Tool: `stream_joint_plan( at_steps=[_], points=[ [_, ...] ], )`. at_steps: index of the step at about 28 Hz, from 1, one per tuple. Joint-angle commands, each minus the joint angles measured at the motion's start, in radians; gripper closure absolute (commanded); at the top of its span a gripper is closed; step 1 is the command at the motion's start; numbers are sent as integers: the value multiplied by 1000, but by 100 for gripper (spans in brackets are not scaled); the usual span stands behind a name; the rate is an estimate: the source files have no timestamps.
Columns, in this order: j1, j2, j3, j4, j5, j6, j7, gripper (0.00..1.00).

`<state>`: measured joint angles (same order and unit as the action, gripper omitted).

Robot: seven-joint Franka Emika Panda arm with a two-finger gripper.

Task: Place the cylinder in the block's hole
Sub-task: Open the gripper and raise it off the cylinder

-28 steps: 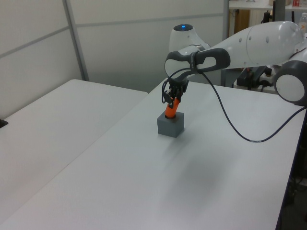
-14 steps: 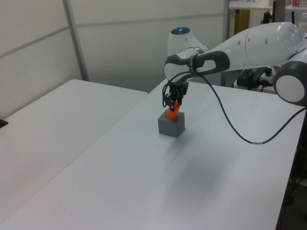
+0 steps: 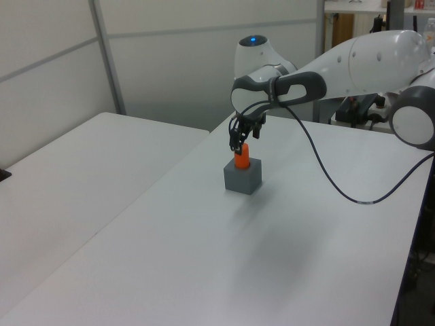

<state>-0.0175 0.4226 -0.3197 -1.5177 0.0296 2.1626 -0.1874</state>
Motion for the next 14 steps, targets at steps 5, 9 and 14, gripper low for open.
stream_joint_plan(
  at_steps=[5, 9, 14],
  points=[
    [60, -68, 2, 7, 3, -113, 31, 0],
    [64, -73, 53, 33, 1, -174, 69, 0],
    [64, -76, 100, 63, 3, -247, 106, 0]
  ],
)
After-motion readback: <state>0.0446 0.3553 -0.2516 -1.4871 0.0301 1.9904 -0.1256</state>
